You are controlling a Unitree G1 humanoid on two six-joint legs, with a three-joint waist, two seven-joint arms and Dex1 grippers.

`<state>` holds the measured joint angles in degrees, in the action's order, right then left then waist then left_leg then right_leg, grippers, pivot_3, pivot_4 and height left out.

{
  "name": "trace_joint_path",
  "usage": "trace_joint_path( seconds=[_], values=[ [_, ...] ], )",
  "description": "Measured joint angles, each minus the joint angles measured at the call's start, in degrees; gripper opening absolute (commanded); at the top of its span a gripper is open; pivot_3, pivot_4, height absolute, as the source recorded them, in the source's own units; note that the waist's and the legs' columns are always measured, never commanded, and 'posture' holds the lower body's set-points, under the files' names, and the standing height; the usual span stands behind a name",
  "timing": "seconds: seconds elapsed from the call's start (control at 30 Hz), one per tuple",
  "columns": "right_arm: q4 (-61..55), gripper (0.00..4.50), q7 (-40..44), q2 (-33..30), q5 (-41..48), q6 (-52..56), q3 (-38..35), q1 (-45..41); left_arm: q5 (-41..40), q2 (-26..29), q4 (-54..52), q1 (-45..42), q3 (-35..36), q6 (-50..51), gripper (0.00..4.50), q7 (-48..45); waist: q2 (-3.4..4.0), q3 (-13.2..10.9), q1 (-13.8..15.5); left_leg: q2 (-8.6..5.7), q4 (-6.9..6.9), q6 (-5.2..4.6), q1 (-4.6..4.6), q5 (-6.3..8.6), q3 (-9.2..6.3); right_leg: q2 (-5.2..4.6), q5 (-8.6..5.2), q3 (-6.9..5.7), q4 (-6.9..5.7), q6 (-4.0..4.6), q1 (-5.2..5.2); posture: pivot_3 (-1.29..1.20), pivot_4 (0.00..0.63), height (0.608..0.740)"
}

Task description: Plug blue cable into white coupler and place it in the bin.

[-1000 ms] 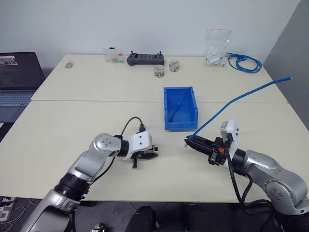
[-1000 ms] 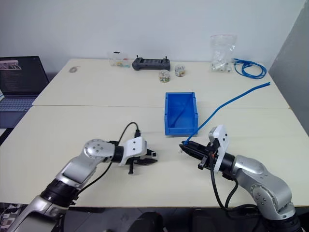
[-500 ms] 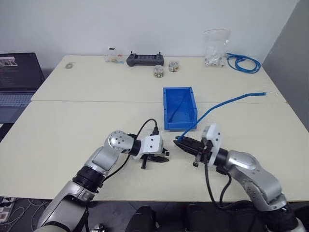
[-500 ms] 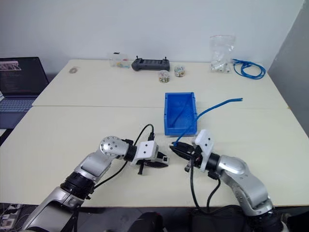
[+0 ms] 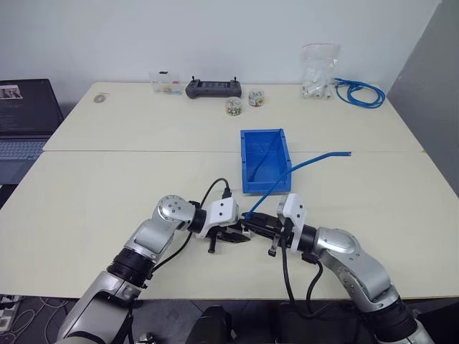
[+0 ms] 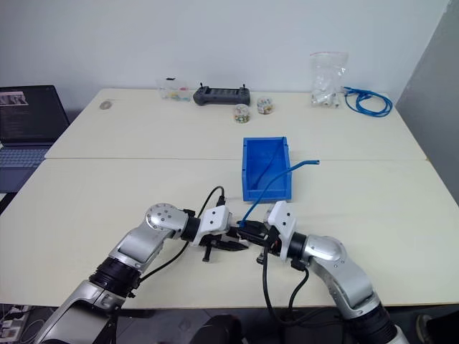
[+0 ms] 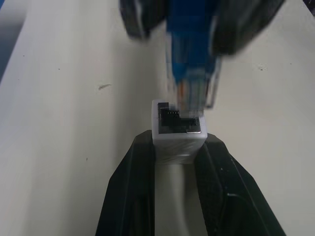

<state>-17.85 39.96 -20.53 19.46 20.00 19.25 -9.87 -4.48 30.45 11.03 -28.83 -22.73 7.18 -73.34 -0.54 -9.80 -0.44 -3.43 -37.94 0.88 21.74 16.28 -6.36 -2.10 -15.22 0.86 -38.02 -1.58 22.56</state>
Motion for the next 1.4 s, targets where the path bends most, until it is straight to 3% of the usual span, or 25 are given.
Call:
trace_joint_path(
  seconds=[1.4],
  values=[
    [4.28, 0.16, 4.59, -1.02, -7.03, -5.05, 2.58, -1.75, -0.22, -0.63, 0.94, 1.40, 1.03, 0.66, 0.78, 1.48, 0.03, 0.18, -0.08, 0.03, 0.09, -0.03, -0.79, 0.02, 0.02, 0.04, -0.17, 0.06, -0.01, -0.26, -0.56, 0.00, 0.150, 0.740]
  ],
)
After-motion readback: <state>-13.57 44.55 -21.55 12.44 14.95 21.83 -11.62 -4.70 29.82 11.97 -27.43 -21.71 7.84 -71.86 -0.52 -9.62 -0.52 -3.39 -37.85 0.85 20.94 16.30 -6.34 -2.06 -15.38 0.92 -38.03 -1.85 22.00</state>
